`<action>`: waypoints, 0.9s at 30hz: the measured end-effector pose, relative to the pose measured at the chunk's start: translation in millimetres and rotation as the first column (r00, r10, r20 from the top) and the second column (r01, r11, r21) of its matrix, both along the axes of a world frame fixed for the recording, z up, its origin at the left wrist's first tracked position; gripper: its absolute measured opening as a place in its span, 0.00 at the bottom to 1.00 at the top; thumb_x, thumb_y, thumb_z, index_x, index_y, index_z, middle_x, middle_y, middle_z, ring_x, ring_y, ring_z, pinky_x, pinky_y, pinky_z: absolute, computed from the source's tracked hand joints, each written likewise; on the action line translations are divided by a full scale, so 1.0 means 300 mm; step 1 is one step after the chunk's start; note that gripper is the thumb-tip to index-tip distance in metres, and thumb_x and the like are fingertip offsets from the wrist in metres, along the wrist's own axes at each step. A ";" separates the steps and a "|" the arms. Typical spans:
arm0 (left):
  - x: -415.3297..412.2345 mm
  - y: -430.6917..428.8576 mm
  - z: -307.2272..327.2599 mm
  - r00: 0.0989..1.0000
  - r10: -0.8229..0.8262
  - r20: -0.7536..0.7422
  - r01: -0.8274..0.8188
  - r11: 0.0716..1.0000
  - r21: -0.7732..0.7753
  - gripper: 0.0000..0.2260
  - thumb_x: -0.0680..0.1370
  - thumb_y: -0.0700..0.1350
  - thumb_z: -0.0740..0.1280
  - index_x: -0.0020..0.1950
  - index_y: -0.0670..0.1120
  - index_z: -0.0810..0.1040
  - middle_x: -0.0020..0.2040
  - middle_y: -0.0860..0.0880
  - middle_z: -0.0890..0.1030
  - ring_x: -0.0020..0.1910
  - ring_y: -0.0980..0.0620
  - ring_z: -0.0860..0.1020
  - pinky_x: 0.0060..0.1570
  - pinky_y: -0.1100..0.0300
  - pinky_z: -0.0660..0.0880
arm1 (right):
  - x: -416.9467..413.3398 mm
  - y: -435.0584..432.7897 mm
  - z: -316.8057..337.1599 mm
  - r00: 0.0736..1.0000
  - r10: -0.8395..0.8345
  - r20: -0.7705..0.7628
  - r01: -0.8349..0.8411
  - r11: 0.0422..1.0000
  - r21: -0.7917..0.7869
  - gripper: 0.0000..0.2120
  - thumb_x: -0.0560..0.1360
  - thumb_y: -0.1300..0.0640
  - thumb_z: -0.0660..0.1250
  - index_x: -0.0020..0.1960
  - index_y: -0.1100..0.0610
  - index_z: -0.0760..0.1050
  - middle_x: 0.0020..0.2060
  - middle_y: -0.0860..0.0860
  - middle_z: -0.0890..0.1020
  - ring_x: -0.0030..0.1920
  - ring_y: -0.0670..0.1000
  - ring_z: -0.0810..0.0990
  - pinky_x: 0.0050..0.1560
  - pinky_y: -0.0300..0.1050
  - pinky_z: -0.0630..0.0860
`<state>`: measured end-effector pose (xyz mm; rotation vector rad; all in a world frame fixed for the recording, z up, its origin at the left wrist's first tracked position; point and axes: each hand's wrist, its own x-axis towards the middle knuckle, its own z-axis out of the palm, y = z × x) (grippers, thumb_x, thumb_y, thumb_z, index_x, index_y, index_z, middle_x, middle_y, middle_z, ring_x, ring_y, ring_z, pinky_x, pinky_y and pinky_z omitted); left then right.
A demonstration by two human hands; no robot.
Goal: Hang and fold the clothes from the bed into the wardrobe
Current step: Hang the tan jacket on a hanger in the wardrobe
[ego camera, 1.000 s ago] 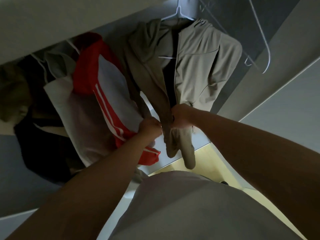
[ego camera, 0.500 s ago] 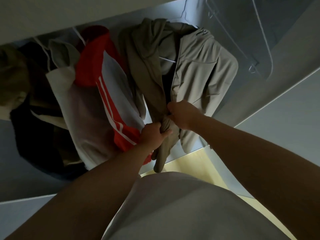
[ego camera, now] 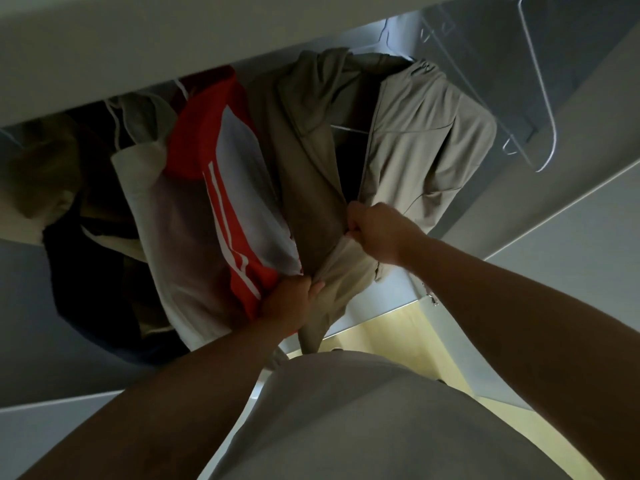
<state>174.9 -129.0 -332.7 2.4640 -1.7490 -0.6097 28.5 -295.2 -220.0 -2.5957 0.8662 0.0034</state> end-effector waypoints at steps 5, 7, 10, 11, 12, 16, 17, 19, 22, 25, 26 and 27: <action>-0.001 -0.036 0.027 0.995 0.100 -0.007 -0.100 0.995 0.016 0.17 0.81 0.62 0.57 0.46 0.50 0.70 0.40 0.50 0.73 0.44 0.52 0.78 0.44 0.62 0.69 | 0.010 -0.039 0.042 0.999 -0.036 0.035 0.037 0.998 -0.042 0.11 0.77 0.52 0.69 0.46 0.53 0.67 0.35 0.50 0.74 0.39 0.54 0.76 0.39 0.47 0.72; -0.015 -0.099 0.069 0.993 0.111 -0.048 -0.117 0.981 -0.157 0.19 0.79 0.64 0.60 0.50 0.49 0.73 0.40 0.51 0.74 0.40 0.54 0.75 0.41 0.62 0.68 | 0.013 -0.015 0.032 0.998 -0.023 0.055 0.024 0.999 -0.025 0.10 0.77 0.53 0.69 0.45 0.52 0.68 0.32 0.47 0.72 0.37 0.51 0.73 0.39 0.43 0.69; -0.031 -0.193 0.133 0.999 0.003 -0.036 -0.016 0.932 -0.362 0.20 0.78 0.63 0.63 0.55 0.46 0.76 0.43 0.48 0.79 0.41 0.50 0.77 0.41 0.60 0.69 | 0.030 0.019 0.024 0.998 -0.032 0.051 0.030 0.999 0.042 0.10 0.78 0.53 0.67 0.42 0.51 0.67 0.30 0.43 0.70 0.33 0.47 0.72 0.36 0.39 0.64; -0.028 -0.218 0.142 0.999 -0.038 -0.003 0.035 0.933 -0.359 0.20 0.79 0.62 0.63 0.56 0.46 0.77 0.45 0.46 0.81 0.44 0.48 0.79 0.43 0.59 0.70 | 0.037 0.022 0.025 0.997 -0.052 0.049 0.049 0.997 0.052 0.10 0.78 0.52 0.66 0.42 0.51 0.67 0.30 0.43 0.71 0.34 0.48 0.73 0.36 0.40 0.65; -0.020 -0.238 0.144 0.997 -0.067 0.039 0.076 0.941 -0.328 0.19 0.79 0.61 0.63 0.56 0.46 0.77 0.47 0.45 0.81 0.47 0.46 0.80 0.44 0.57 0.71 | 0.044 0.023 0.030 0.996 -0.075 0.056 0.072 0.996 0.053 0.09 0.78 0.52 0.67 0.43 0.52 0.68 0.30 0.44 0.71 0.35 0.49 0.74 0.36 0.41 0.65; 0.002 -0.253 0.119 0.991 -0.077 0.112 0.108 0.948 -0.300 0.20 0.83 0.56 0.57 0.50 0.42 0.79 0.46 0.42 0.82 0.47 0.43 0.80 0.42 0.55 0.67 | 0.058 0.023 0.057 0.992 -0.104 0.074 0.102 0.994 0.033 0.09 0.78 0.51 0.67 0.44 0.52 0.69 0.31 0.46 0.72 0.37 0.51 0.76 0.36 0.41 0.66; -0.001 -0.248 0.111 0.994 -0.066 0.090 0.091 0.944 -0.316 0.20 0.84 0.55 0.57 0.48 0.41 0.79 0.45 0.41 0.82 0.46 0.43 0.80 0.41 0.56 0.65 | 0.057 0.022 0.065 0.994 -0.090 0.057 0.090 0.996 0.004 0.09 0.78 0.51 0.67 0.45 0.53 0.69 0.32 0.47 0.73 0.37 0.52 0.77 0.35 0.41 0.66; -0.008 -0.233 0.098 0.997 -0.045 0.068 0.064 0.952 -0.298 0.21 0.84 0.55 0.57 0.46 0.40 0.78 0.44 0.41 0.82 0.44 0.43 0.80 0.40 0.58 0.63 | 0.057 0.011 0.090 0.996 -0.075 0.045 0.078 0.994 -0.078 0.09 0.79 0.51 0.65 0.49 0.56 0.71 0.35 0.51 0.75 0.39 0.56 0.78 0.37 0.44 0.69; -0.006 -0.217 0.079 0.997 -0.012 0.075 0.024 0.989 -0.148 0.22 0.84 0.58 0.54 0.49 0.42 0.78 0.47 0.43 0.82 0.47 0.46 0.79 0.42 0.59 0.65 | 0.055 -0.017 0.137 0.985 -0.119 0.122 0.134 0.983 -0.123 0.10 0.80 0.51 0.65 0.50 0.58 0.71 0.38 0.57 0.78 0.40 0.58 0.78 0.40 0.50 0.75; -0.005 -0.242 0.126 0.996 -0.008 0.085 0.020 0.990 -0.137 0.20 0.83 0.60 0.54 0.46 0.47 0.74 0.43 0.47 0.78 0.44 0.50 0.78 0.42 0.58 0.66 | 0.046 -0.008 0.149 0.980 -0.135 0.146 0.156 0.977 -0.145 0.10 0.80 0.52 0.64 0.51 0.59 0.71 0.38 0.56 0.77 0.39 0.58 0.77 0.38 0.48 0.73; -0.010 -0.260 0.152 0.997 -0.012 0.076 0.028 0.977 -0.213 0.19 0.83 0.61 0.55 0.45 0.48 0.74 0.41 0.49 0.77 0.40 0.51 0.76 0.40 0.58 0.66 | 0.043 0.000 0.148 0.979 -0.148 0.143 0.167 0.977 -0.132 0.09 0.80 0.53 0.64 0.51 0.59 0.71 0.38 0.56 0.77 0.38 0.57 0.77 0.37 0.48 0.72; -0.017 -0.278 0.178 0.998 -0.013 0.054 0.029 0.952 -0.304 0.19 0.82 0.60 0.56 0.46 0.47 0.75 0.40 0.50 0.76 0.38 0.52 0.75 0.39 0.59 0.65 | 0.040 0.007 0.145 0.978 -0.158 0.133 0.173 0.979 -0.108 0.08 0.80 0.54 0.64 0.50 0.59 0.71 0.38 0.56 0.77 0.38 0.58 0.77 0.38 0.48 0.73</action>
